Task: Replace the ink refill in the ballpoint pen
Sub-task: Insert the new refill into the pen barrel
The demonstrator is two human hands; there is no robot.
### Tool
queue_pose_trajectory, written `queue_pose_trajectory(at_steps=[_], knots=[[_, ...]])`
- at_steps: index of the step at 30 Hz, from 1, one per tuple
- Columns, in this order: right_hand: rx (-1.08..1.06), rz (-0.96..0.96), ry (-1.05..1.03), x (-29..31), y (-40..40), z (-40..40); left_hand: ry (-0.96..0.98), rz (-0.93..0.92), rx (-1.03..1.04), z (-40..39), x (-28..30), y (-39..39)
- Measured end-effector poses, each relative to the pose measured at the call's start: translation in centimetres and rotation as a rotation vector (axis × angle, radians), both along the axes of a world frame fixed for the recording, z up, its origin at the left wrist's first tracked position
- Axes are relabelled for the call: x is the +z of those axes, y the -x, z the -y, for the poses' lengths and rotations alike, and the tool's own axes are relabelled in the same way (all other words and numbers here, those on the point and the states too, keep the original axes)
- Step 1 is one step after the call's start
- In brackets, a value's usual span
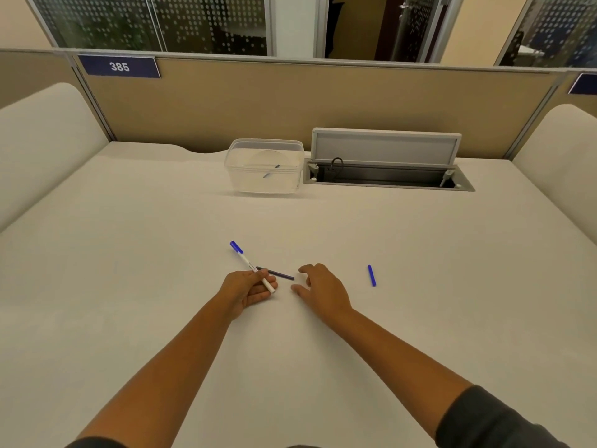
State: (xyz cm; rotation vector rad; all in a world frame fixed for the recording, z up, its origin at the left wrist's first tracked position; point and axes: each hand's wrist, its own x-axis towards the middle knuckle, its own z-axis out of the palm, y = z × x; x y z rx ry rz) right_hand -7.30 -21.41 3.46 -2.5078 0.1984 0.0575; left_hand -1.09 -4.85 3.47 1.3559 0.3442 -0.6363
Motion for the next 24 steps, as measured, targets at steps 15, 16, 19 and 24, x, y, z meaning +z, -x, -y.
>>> queue_pose_trajectory(at_steps=[15, 16, 19, 24], knots=[[-0.286, -0.118, -0.509, 1.0, -0.1, 1.2, 0.134, 0.056, 0.244, -0.2, -0.7, 0.3], [-0.280, -0.149, -0.535, 1.3, 0.2, 1.4, 0.152, 0.050, 0.263, -0.2, -0.6, 0.2], [-0.253, -0.213, -0.545, 1.9, 1.0, 1.8, 0.188, 0.037, 0.253, -0.3, -0.3, -0.1], [-0.256, -0.291, -0.557, 1.6, 1.7, 1.7, 0.212, 0.019, 0.260, -0.2, 0.1, -0.3]])
